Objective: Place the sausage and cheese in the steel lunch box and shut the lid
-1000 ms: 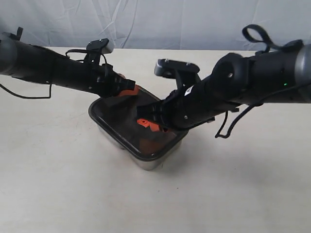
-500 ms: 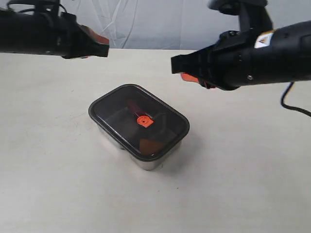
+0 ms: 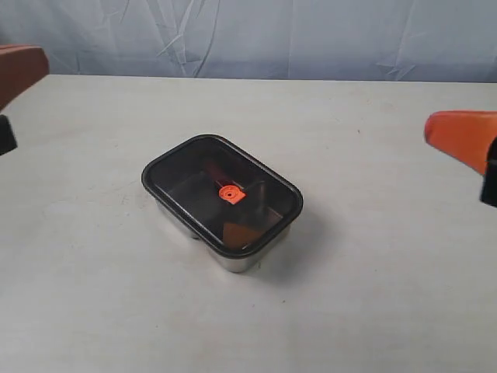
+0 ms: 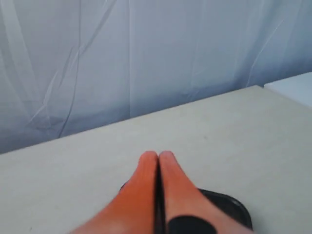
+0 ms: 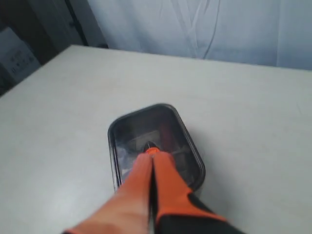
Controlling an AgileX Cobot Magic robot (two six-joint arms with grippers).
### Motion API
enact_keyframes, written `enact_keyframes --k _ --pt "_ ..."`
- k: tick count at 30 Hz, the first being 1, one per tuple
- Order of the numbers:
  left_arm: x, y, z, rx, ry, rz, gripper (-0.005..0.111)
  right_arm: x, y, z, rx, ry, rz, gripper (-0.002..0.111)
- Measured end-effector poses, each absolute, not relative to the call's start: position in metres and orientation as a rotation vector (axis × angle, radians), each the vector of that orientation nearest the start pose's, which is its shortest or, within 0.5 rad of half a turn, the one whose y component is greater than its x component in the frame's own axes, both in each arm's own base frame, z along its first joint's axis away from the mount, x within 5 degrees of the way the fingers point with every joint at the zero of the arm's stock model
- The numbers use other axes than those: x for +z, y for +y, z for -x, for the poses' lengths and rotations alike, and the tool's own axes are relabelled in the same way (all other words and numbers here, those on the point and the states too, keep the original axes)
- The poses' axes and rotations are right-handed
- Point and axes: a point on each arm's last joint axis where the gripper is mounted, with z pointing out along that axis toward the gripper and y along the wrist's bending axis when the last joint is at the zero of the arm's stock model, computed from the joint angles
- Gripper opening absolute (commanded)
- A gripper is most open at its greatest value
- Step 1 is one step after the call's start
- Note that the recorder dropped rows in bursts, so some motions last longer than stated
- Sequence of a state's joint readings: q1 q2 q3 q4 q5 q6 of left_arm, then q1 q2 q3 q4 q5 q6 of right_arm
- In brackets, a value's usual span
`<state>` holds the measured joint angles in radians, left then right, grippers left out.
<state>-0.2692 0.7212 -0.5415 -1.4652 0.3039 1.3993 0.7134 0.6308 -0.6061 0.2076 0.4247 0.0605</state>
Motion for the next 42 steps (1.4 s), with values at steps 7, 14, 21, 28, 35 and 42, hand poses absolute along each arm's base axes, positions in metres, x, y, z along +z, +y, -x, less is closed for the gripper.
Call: enact_keyframes --k 7,14,21,28,35,42 --pt "0.345 -0.058 -0.108 -0.497 1.523 -0.402 0.000 0.340 0.074 -0.074 0.750 1.810 0.491 -0.001" --pt "0.348 -0.056 -0.102 -0.496 1.493 -0.400 0.000 0.337 0.062 -0.076 0.623 1.735 0.455 -0.001" --pt "0.348 -0.056 -0.102 -0.496 1.493 -0.400 0.000 0.215 0.018 -0.069 0.300 1.694 0.084 -0.001" --pt "0.348 -0.056 -0.102 -0.496 1.493 -0.400 0.000 0.187 0.003 -0.055 0.152 1.792 -0.117 -0.001" --pt "0.348 -0.056 -0.102 -0.493 1.494 -0.403 0.000 0.184 -0.001 -0.054 0.069 1.813 -0.153 -0.001" --pt "0.348 -0.056 -0.102 -0.492 1.494 -0.404 0.000 0.184 -0.002 -0.054 0.042 1.814 -0.143 -0.001"
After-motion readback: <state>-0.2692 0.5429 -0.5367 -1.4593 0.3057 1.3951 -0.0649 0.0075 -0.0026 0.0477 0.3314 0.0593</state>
